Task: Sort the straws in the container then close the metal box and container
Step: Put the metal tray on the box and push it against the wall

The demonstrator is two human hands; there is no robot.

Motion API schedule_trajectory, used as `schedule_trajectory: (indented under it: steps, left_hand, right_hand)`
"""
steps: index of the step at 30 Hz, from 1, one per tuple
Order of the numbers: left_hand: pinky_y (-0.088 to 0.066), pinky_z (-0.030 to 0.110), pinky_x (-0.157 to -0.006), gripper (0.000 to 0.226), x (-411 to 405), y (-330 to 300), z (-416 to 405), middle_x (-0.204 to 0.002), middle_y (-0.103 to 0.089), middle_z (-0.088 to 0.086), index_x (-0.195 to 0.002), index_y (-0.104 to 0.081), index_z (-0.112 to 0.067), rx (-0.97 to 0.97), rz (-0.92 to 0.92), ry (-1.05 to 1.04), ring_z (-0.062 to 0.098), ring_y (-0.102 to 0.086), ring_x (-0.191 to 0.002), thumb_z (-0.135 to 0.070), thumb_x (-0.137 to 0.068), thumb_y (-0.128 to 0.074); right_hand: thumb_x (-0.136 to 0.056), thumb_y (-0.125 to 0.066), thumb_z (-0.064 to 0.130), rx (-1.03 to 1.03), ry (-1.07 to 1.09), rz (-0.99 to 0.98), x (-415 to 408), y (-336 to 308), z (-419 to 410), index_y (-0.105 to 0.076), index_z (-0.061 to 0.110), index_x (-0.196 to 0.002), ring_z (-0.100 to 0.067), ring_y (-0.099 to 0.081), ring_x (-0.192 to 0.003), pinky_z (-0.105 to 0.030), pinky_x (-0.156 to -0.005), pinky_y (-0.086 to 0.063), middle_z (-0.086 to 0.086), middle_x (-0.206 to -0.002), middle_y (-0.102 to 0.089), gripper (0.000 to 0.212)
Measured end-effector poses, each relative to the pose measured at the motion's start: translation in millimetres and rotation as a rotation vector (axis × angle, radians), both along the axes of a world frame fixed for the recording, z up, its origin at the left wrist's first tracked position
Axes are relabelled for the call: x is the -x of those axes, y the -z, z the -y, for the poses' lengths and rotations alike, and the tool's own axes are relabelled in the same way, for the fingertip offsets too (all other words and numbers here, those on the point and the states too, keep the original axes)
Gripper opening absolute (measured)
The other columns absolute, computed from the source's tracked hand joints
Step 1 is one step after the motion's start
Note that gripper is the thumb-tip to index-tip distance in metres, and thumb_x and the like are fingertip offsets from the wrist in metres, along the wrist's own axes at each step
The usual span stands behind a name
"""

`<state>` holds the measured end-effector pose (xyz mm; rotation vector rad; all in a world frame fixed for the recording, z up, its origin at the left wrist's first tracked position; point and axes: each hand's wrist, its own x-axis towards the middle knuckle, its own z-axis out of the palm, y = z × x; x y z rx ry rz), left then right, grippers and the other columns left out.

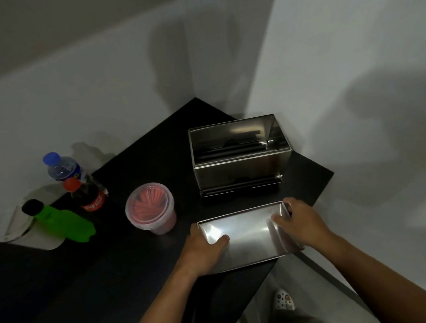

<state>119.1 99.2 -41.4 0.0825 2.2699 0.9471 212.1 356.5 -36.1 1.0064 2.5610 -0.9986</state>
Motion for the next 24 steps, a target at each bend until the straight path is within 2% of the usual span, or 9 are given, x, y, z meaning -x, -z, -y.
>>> schedule_trajectory:
  steps: [4,7,9,11,15,17,19,22,24]
  left_hand:
    - [-0.046,0.030,-0.099,0.065,-8.3,-6.0,0.8,-0.140,-0.062,0.008,-0.139,-0.052,-0.014,-0.028,-0.092,-0.071,0.026,-0.060,-0.127,-0.044,-0.088,-0.078]
    - [-0.050,0.021,-0.076,0.045,-10.7,-18.9,1.9,-0.121,-0.072,-0.002,-0.123,-0.059,-0.025,-0.145,-0.157,-0.147,0.014,-0.068,-0.101,-0.041,-0.086,-0.080]
    - [-0.049,0.012,-0.068,0.036,-13.2,-31.8,3.2,-0.111,-0.072,-0.015,-0.117,-0.062,-0.035,-0.237,-0.197,-0.149,0.010,-0.071,-0.100,-0.043,-0.085,-0.078]
    - [-0.054,0.011,-0.074,0.043,-17.7,-46.5,5.0,-0.114,-0.072,-0.017,-0.122,-0.066,-0.039,-0.321,-0.262,-0.131,0.005,-0.071,-0.103,-0.051,-0.082,-0.073]
    - [-0.062,0.033,-0.094,0.064,-20.6,-77.0,6.5,-0.133,-0.064,-0.012,-0.140,-0.060,-0.037,-0.502,-0.383,-0.151,-0.001,-0.067,-0.115,-0.057,-0.079,-0.068]
    - [-0.050,0.045,-0.114,0.066,-19.1,-88.3,6.3,-0.155,-0.052,-0.008,-0.148,-0.052,-0.037,-0.567,-0.419,-0.079,0.007,-0.051,-0.142,-0.058,-0.087,-0.065]
    - [-0.026,0.043,-0.129,0.075,-19.8,-97.6,7.2,-0.174,-0.022,-0.013,-0.158,-0.028,-0.049,-0.617,-0.402,0.032,0.003,-0.020,-0.159,-0.071,-0.092,-0.057]
    - [-0.007,0.036,-0.131,0.093,-18.7,-103.0,10.5,-0.176,0.014,-0.015,-0.161,0.003,-0.049,-0.708,-0.399,0.241,0.002,0.007,-0.162,-0.080,-0.091,-0.050]
    - [-0.009,0.030,-0.128,0.093,-12.7,-105.2,10.7,-0.175,0.021,-0.013,-0.164,-0.001,-0.045,-0.688,-0.503,0.320,0.007,0.012,-0.162,-0.074,-0.093,-0.054]
  right_hand:
    - [-0.102,-0.062,0.037,0.050,0.018,-0.024,4.9,-1.3,7.7,-0.039,0.012,-0.157,-0.035,-0.051,-0.140,-0.047,-0.113,-0.045,-0.017,-0.156,-0.048,0.064]
    - [-0.105,-0.055,0.036,0.075,0.056,-0.078,7.5,-15.0,4.7,-0.034,0.016,-0.159,-0.037,-0.048,-0.141,-0.047,-0.111,-0.043,-0.018,-0.159,-0.040,0.062]
    - [-0.106,-0.053,0.039,0.078,0.079,-0.124,7.9,-27.7,0.8,-0.031,0.018,-0.161,-0.038,-0.045,-0.142,-0.047,-0.112,-0.041,-0.018,-0.161,-0.035,0.063]
    - [-0.105,-0.054,0.043,0.083,0.096,-0.150,9.4,-42.2,-1.7,-0.029,0.020,-0.162,-0.038,-0.043,-0.145,-0.048,-0.112,-0.041,-0.017,-0.164,-0.032,0.066]
    - [-0.100,-0.059,0.052,0.118,0.115,-0.170,8.1,-69.8,-3.9,-0.035,0.019,-0.159,-0.033,-0.048,-0.140,-0.046,-0.106,-0.046,-0.012,-0.161,-0.041,0.072]
    - [-0.099,-0.059,0.054,0.144,0.082,-0.180,8.2,-79.5,-6.9,-0.056,0.016,-0.142,-0.024,-0.061,-0.117,-0.037,-0.090,-0.051,-0.010,-0.140,-0.060,0.058]
    - [-0.099,-0.057,0.056,0.184,0.052,-0.180,9.0,-87.9,-8.2,-0.069,0.015,-0.109,-0.020,-0.064,-0.093,-0.032,-0.074,-0.050,-0.009,-0.110,-0.070,0.044]
    - [-0.099,-0.053,0.061,0.278,0.015,-0.112,10.1,-103.5,-9.0,-0.077,0.016,-0.085,-0.021,-0.065,-0.088,-0.036,-0.077,-0.050,-0.004,-0.093,-0.070,0.053]
    - [-0.095,-0.057,0.063,0.371,0.031,-0.092,10.6,-111.3,-11.7,-0.082,0.017,-0.082,-0.024,-0.069,-0.092,-0.038,-0.082,-0.053,-0.004,-0.097,-0.075,0.054]
